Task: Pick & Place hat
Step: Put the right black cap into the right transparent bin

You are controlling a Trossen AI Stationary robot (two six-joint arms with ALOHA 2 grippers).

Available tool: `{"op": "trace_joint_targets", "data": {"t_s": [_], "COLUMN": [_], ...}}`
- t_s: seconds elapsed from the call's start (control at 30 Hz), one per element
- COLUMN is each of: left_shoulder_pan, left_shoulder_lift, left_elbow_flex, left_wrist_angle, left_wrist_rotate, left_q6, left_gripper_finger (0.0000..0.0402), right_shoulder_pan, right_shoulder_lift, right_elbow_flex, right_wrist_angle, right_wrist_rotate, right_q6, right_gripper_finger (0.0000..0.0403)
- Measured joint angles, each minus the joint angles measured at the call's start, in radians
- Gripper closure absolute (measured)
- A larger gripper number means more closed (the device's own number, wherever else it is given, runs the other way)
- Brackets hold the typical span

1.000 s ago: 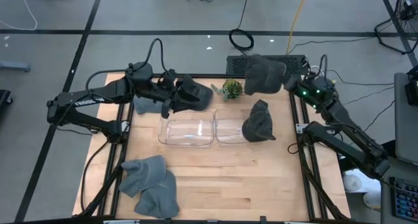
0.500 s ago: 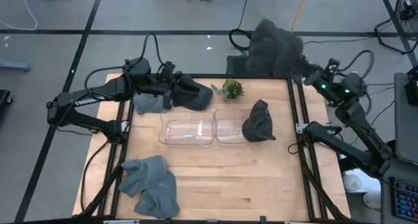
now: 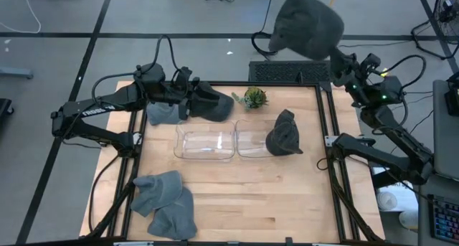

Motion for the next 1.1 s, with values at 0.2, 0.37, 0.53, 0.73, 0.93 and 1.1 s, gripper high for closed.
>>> {"op": "trace_joint_targets", "data": {"t_s": [0.2,0.37,0.53,0.73,0.93,1.1], "left_shoulder_pan": [0.000,0.000,0.000,0.002,0.002,0.005], "left_shoulder_lift": [0.000,0.000,0.000,0.000,0.000,0.000], "left_elbow_flex": [0.000,0.000,0.000,0.000,0.000,0.000], "left_wrist_angle": [0.005,0.052,0.113,0.135,0.162,0.205], "left_wrist_rotate": [-0.051,-0.059,-0.060,-0.060,-0.060,-0.057], "left_q6": [0.001,0.002,0.002,0.002,0.025,0.030], "left_gripper_finger": [0.0211,0.0211,0.0211,0.0211,0.0211,0.0211], "right_shoulder_pan": [0.089,0.196,0.304,0.449,0.563,0.608], "right_shoulder_lift": [0.066,0.133,0.213,0.335,0.496,0.587], "right_elbow_flex": [0.000,0.000,0.000,0.047,0.201,0.286], "right_wrist_angle": [0.203,0.339,0.487,0.609,0.603,0.601], "right_wrist_rotate": [0.081,0.164,0.200,0.244,0.234,0.209], "right_q6": [-0.087,-0.209,-0.312,-0.401,-0.477,-0.508], "right_gripper_finger": [0.0403,0.0403,0.0403,0.0403,0.0403,0.0403]}}
